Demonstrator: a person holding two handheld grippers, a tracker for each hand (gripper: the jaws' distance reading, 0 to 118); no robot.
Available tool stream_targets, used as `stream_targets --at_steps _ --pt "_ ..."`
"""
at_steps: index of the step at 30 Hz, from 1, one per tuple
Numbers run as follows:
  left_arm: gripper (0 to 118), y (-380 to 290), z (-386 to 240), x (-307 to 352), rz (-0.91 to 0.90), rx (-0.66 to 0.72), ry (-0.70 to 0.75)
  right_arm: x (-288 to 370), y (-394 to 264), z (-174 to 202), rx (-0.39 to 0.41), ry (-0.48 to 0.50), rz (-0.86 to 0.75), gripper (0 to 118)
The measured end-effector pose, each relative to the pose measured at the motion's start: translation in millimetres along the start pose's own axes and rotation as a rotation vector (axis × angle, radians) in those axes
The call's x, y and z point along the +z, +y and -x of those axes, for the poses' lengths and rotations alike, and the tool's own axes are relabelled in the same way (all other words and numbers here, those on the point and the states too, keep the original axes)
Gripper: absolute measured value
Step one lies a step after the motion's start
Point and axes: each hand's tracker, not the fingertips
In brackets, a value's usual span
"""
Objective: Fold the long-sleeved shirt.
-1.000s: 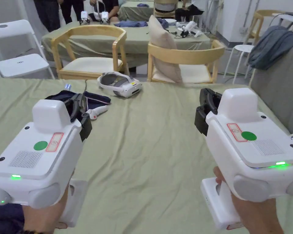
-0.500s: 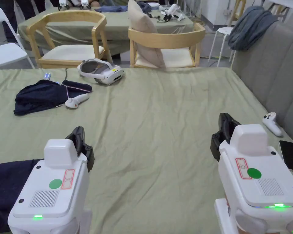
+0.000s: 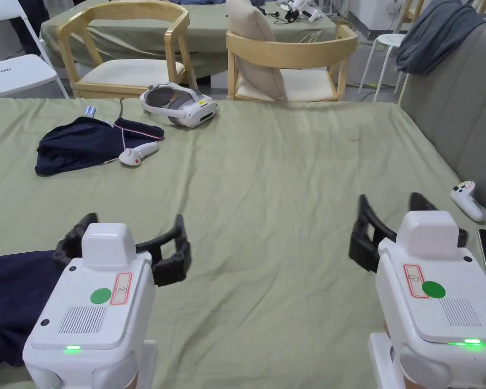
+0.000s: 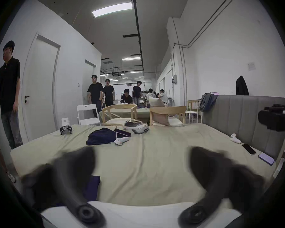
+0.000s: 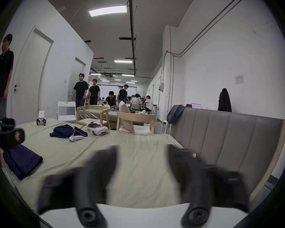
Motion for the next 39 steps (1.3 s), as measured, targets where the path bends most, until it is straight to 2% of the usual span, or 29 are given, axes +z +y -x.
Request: stream_targets --at_steps 1,2,5,16,39 --pt "111 -1.7 0.3 5.0 -0.008 0.001 -0.015 -1.7 -0.5 -0.4 0.003 -0.002 0.003 118" --pt "111 -2.4 -3.8 6.3 -0.043 0.009 -0.017 -2.4 -1.8 0.0 0.010 -0.010 0.006 118" --pt "111 -2.3 -9.0 8.5 -0.037 -0.001 -0.022 -2.7 -2.9 6.7 0.025 -0.016 0.001 118" --pt "111 2.6 -1.5 0.5 -0.048 -0.023 -0.010 -5.4 -2.4 11.7 0.004 -0.006 0.002 118" --pt "111 6.4 -6.0 -1.9 -0.059 -0.055 -0.005 -6.4 -2.8 0.2 -0.001 -0.008 0.004 118"
